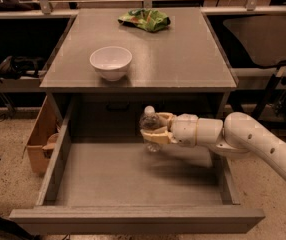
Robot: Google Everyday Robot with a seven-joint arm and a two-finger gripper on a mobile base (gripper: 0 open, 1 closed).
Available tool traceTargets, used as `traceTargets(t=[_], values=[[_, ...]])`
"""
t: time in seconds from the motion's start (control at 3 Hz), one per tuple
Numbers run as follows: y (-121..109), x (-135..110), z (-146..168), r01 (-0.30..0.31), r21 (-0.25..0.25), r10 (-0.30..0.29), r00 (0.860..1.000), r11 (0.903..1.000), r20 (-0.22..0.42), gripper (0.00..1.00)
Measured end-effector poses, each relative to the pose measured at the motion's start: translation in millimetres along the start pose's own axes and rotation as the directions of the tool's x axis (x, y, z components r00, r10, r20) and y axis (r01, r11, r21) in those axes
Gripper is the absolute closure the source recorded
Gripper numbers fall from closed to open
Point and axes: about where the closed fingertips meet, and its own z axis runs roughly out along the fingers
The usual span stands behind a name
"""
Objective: Place water bottle into top drawer
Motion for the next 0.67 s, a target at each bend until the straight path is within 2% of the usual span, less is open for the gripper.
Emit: traceTargets(t=[0.33, 0.67], values=[[1.8, 5.6, 15.6, -0.064, -0.036, 0.064, 0.998, 0.9973, -0.004, 1.0], [0.7, 2.2, 27.7, -0.151, -0.07, 0.15, 0.989, 0.9861, -0.012, 1.0]])
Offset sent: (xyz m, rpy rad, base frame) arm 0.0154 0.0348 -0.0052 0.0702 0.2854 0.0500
